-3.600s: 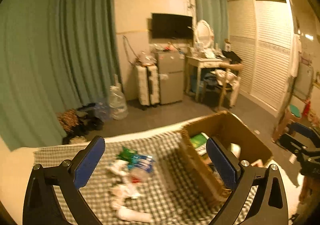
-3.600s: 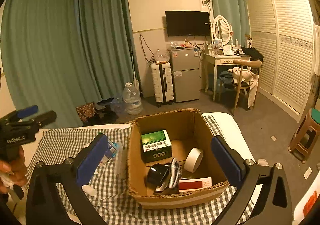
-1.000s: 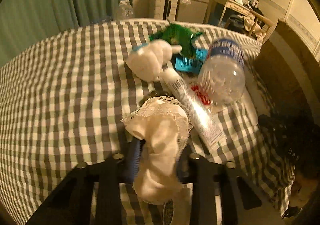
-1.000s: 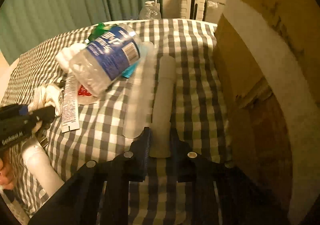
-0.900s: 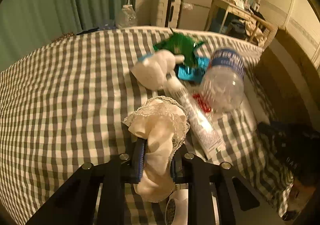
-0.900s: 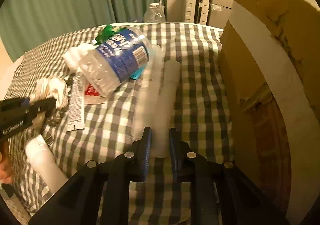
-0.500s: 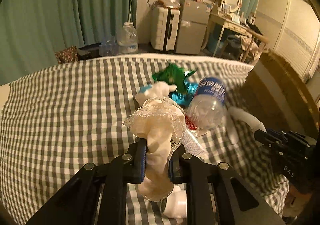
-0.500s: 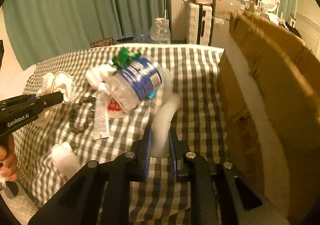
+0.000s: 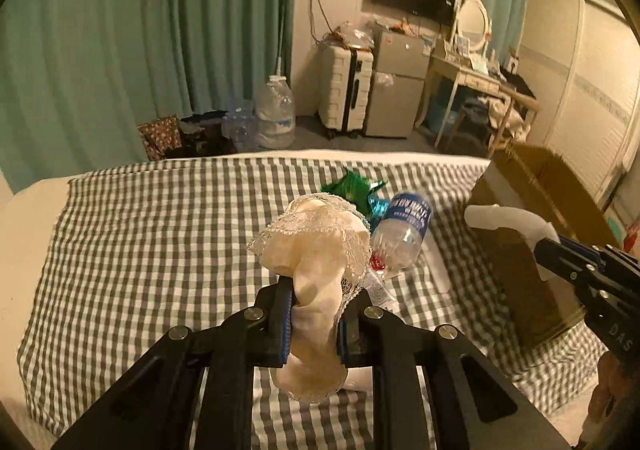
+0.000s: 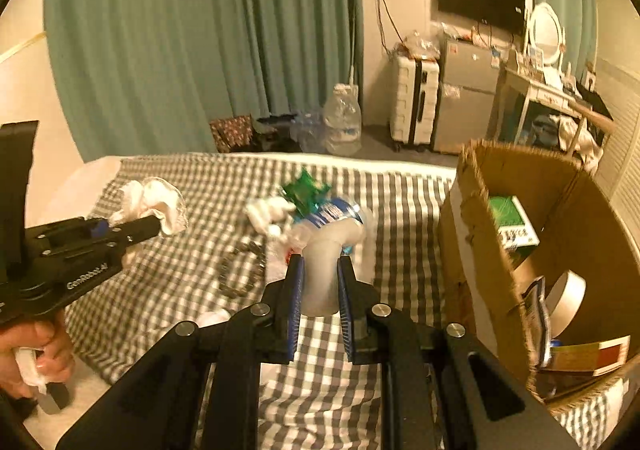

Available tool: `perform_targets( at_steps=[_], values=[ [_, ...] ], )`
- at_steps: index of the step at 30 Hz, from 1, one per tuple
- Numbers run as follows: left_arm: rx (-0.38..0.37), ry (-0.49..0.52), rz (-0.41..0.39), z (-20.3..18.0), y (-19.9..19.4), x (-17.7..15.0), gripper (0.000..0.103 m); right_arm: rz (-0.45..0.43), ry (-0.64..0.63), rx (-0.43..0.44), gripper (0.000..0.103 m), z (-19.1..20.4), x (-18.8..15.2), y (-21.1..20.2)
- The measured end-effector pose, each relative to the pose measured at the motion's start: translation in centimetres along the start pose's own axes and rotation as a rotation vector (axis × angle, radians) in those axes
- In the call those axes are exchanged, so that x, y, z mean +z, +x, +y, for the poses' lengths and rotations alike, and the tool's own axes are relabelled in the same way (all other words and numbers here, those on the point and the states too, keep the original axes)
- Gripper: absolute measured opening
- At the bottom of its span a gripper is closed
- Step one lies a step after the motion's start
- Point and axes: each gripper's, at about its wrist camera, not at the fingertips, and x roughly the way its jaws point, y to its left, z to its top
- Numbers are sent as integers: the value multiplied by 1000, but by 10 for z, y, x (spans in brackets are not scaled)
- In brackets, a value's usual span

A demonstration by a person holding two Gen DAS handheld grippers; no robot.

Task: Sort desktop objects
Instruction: 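Lift and carry the lace cloth and white plastic item over the box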

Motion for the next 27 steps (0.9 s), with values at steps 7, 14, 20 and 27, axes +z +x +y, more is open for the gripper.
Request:
perform_targets(
  at_steps=[7, 14, 20, 27],
  values=[
    [32, -15, -55, 9, -46, 9, 17, -75, -37, -6, 16, 15, 15, -52],
    [15, -22, -119, 2, -86, 27, 17, -146, -58, -17, 16, 15, 25, -108],
    [-7, 6, -174, -22, -117, 42, 17, -207, -75, -50, 16, -1, 32, -152],
    [-32, 32, -222, -63, -143, 59, 17, -272, -53, -74, 16, -28, 38, -195]
  ],
)
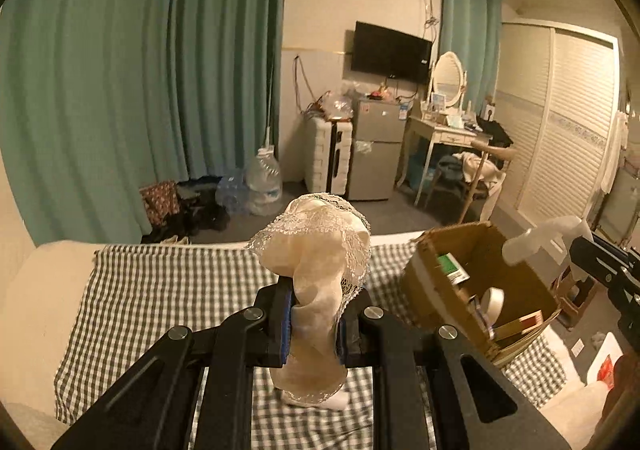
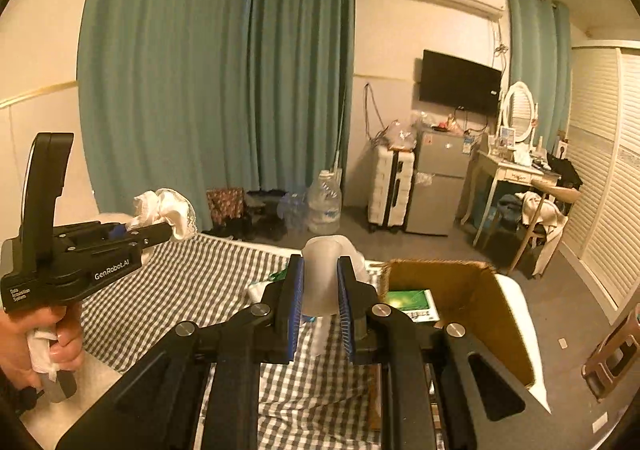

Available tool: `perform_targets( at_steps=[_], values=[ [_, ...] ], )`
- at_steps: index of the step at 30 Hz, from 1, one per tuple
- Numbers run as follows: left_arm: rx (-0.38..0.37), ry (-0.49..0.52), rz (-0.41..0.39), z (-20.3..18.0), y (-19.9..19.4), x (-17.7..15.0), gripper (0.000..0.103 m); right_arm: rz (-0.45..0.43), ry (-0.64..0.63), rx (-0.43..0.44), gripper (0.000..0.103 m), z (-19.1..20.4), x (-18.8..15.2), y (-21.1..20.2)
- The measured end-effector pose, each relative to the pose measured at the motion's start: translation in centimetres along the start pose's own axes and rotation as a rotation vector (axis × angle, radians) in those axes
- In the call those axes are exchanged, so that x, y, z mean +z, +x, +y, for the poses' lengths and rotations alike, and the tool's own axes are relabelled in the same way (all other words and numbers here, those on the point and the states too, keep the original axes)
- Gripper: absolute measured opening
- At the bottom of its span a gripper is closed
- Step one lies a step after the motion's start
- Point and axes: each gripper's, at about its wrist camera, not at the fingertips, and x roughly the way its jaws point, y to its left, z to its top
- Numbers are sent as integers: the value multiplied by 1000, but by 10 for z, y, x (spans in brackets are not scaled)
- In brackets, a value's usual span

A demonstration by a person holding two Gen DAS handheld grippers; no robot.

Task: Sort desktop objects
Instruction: 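Lift and carry the lace cloth and white plastic item over the box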

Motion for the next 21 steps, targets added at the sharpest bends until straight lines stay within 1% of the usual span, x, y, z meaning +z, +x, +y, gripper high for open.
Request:
perform_targets(
  at_steps=[5, 11, 21],
  values=[
    [-23, 29, -25, -32, -12, 11, 17, -38, 10, -37, 16, -23, 5, -20],
    [-57, 40, -29, -64, -17, 18, 17, -70, 29, -77, 16, -49, 6, -41],
    [-142, 73, -1, -126, 1, 17, 17, -100, 58, -133, 16, -95, -1, -61]
  ],
)
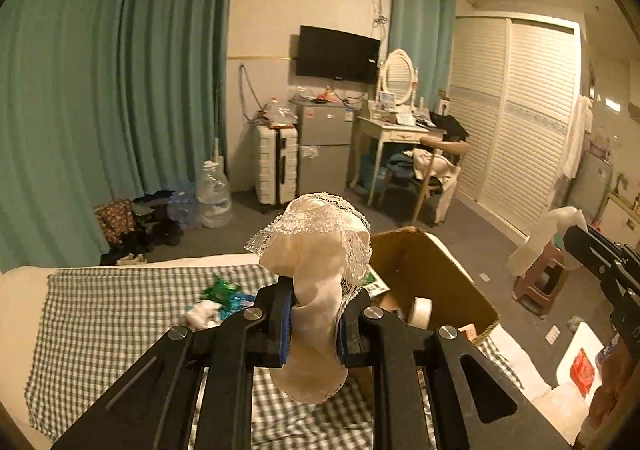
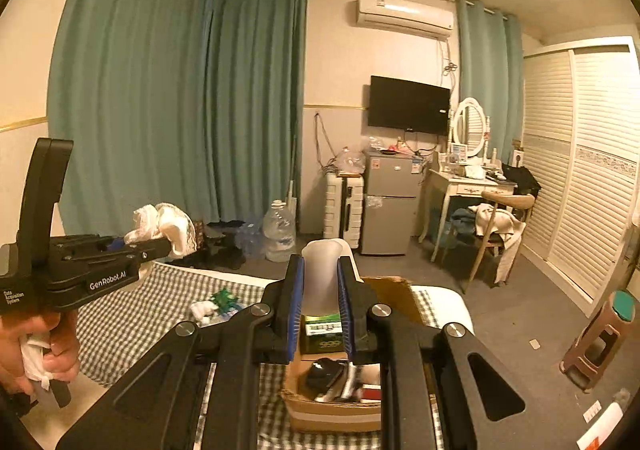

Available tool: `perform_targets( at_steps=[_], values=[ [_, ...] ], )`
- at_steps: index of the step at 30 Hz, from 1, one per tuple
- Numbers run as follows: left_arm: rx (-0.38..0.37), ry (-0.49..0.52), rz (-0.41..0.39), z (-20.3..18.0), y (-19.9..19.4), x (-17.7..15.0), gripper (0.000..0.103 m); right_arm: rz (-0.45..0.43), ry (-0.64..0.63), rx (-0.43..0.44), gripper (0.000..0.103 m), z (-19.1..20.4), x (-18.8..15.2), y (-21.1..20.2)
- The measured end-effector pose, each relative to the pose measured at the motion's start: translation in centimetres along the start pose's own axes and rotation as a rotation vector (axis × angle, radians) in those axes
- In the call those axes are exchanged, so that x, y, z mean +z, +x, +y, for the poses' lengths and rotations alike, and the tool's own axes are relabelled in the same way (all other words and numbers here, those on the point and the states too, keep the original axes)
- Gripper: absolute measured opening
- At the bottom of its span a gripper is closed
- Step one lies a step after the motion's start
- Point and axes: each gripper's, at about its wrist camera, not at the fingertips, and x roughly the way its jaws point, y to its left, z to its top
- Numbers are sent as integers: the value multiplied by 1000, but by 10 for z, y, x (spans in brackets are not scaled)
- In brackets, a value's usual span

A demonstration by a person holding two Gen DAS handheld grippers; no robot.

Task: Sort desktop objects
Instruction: 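Lift and carry the lace cloth and white plastic item over the box, then open both tools to drop the cloth and plastic item into the box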

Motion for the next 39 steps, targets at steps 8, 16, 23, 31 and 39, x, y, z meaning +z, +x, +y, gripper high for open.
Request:
perform_targets(
  at_steps=[8, 16, 23, 31, 39],
  values=[
    [-44, 55, 42, -44, 41, -4, 17, 32, 34, -28, 16, -36, -16, 21],
    [-92, 105, 107, -82, 101, -13, 17, 84, 74, -44, 16, -70, -44, 59],
    [-118, 136, 199, -103, 164, -35, 17, 171, 81, -27, 16, -90, -71, 106],
    [-136, 150, 320, -111, 213, -70, 23, 289, 105, -26, 19, -106, -106, 151],
    [-139, 128, 314, -104, 202, -70, 62, 274, 94, -55, 23, -104, -109, 148]
  ],
)
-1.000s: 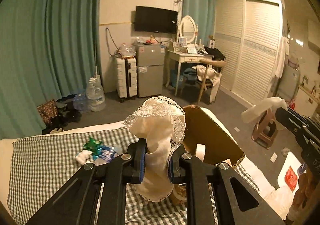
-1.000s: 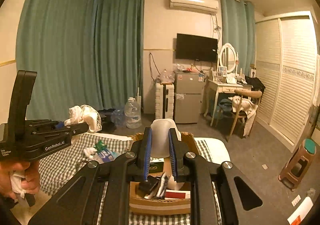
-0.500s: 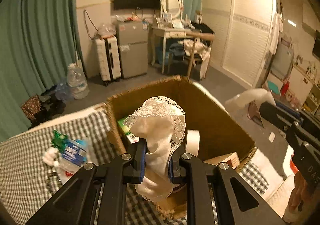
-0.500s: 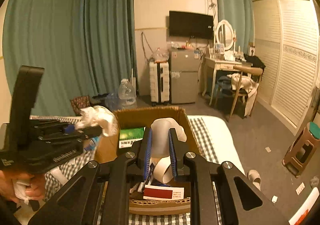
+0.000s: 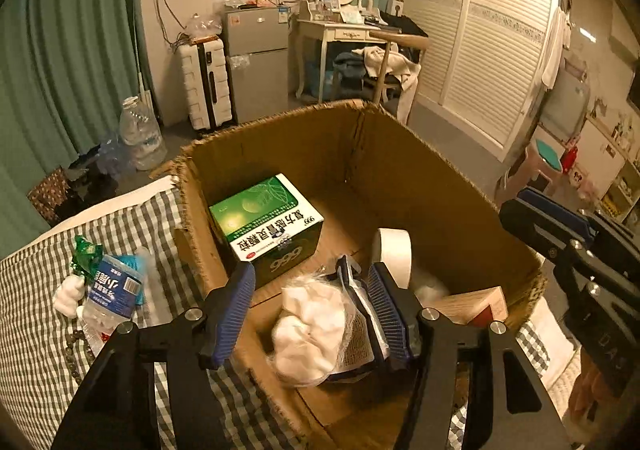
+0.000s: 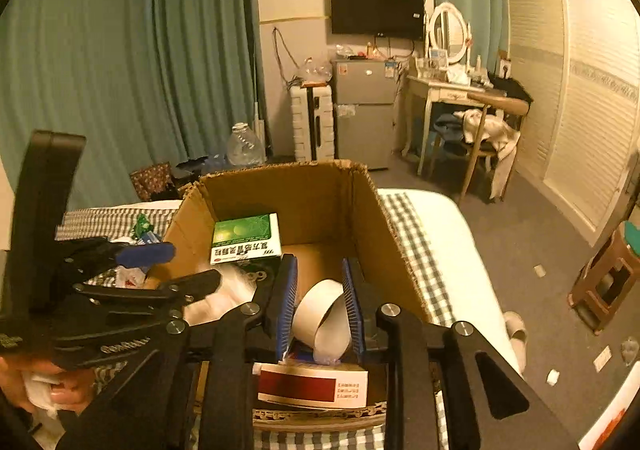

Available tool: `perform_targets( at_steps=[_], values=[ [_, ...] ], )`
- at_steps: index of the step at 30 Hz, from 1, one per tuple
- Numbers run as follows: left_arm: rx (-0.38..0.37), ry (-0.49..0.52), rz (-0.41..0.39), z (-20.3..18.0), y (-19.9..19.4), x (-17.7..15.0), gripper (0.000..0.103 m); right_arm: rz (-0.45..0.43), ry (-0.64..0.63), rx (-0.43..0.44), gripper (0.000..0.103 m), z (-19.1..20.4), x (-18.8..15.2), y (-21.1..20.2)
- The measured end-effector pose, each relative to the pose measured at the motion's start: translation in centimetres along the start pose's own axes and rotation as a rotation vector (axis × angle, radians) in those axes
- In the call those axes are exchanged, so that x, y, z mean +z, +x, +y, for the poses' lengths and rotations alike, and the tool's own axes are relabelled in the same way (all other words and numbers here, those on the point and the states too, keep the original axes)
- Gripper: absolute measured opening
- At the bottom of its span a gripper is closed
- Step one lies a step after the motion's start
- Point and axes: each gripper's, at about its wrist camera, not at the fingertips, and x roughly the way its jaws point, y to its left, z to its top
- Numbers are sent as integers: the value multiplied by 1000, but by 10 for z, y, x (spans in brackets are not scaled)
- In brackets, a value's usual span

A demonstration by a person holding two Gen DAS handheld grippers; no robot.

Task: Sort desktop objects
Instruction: 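Open both tools to drop the cloth and plastic item into the box, then move both tools back over the bed toward the bead bracelet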

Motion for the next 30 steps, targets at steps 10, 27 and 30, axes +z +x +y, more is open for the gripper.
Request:
perform_targets(
  at_steps=[10, 27, 30],
  values=[
    [46, -58, -61, 30, -56, 9, 69, -53, 42, 9, 27, 15, 6, -32],
    [217, -154, -215, 134, -198, -23, 93, -158, 28, 62, 63, 102, 46, -122],
    [224, -172, -238, 156, -224, -32, 95, -165, 26, 72, 64, 115, 47, -133]
  ],
)
